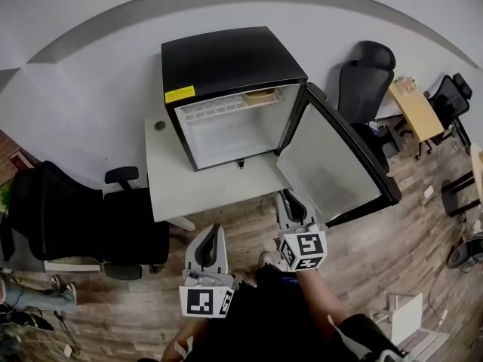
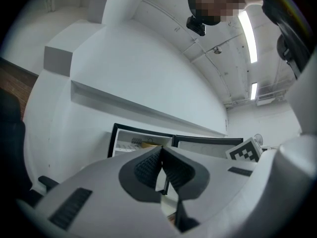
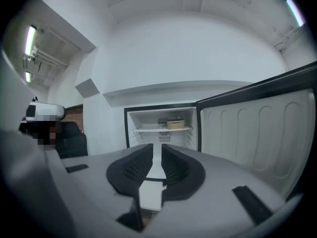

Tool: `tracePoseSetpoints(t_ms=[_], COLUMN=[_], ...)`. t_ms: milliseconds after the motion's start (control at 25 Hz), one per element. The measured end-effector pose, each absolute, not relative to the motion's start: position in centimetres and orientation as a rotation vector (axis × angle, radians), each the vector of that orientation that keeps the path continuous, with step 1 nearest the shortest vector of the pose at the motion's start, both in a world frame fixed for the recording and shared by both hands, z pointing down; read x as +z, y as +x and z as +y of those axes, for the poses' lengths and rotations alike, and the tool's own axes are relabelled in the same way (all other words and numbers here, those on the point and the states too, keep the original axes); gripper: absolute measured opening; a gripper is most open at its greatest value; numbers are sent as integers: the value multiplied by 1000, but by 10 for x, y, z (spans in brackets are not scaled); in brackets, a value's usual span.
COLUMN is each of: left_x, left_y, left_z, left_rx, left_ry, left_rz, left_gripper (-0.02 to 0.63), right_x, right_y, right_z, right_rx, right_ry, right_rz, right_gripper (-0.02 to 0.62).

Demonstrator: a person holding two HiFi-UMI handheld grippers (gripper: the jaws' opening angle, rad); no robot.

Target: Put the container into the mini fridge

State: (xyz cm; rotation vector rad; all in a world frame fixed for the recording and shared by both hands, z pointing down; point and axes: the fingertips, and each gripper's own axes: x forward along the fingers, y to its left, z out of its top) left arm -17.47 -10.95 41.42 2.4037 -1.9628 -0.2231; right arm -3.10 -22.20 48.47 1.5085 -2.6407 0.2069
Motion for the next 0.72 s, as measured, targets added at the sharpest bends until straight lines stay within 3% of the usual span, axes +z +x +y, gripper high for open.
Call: tracePoseSetpoints(t_ms=[720], left_x=[414], left_y=[-120], left_z=[-92], left_rx=[-200], left_ry=[2368], left_rz=[-2012], left_gripper=[9], right_x=[444], right_y=[20], right_z=[-153], right_rx=[231], right_ry=[1428], right_rz=[-2782], right_gripper=[46])
